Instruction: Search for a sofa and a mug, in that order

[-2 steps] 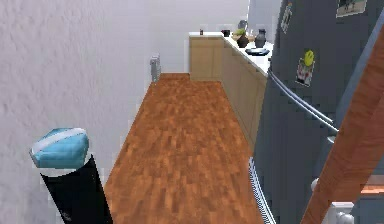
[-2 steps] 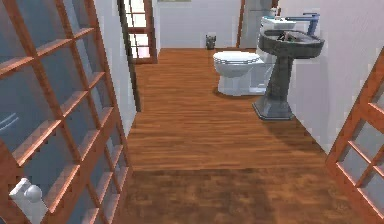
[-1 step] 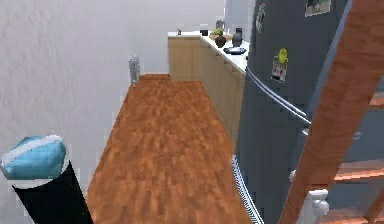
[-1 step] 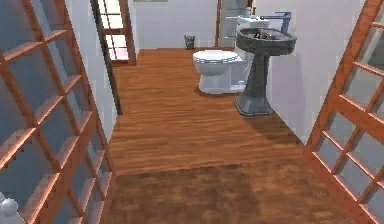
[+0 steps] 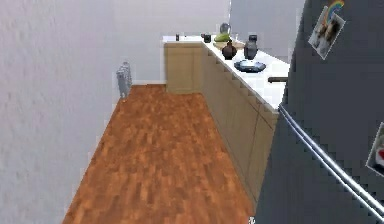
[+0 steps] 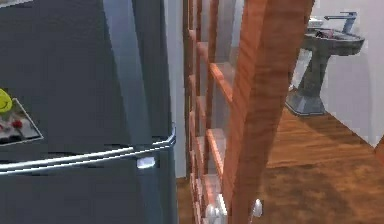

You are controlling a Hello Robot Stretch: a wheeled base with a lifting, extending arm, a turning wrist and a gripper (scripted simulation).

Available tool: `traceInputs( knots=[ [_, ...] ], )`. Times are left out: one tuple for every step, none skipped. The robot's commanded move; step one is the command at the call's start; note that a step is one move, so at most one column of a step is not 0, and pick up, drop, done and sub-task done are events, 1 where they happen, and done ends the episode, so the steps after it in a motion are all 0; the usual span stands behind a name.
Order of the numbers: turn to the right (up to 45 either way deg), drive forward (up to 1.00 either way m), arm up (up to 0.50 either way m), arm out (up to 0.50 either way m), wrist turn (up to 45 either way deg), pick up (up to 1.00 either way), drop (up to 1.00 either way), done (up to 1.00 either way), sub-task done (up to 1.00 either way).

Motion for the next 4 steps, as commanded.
traceInputs(
  knots=[
    [-6.0, 0.00, 0.00, 0.00, 0.0, 0.00, 0.00, 0.00, 0.00],
    [0.0, 1.00, 0.00, 0.00, 0.0, 0.00, 0.00, 0.00, 0.00],
    [0.0, 1.00, 0.00, 0.00, 0.0, 0.00, 0.00, 0.00, 0.00],
    [0.0, 0.65, 0.00, 0.00, 0.0, 0.00, 0.00, 0.00, 0.00]
  ],
)
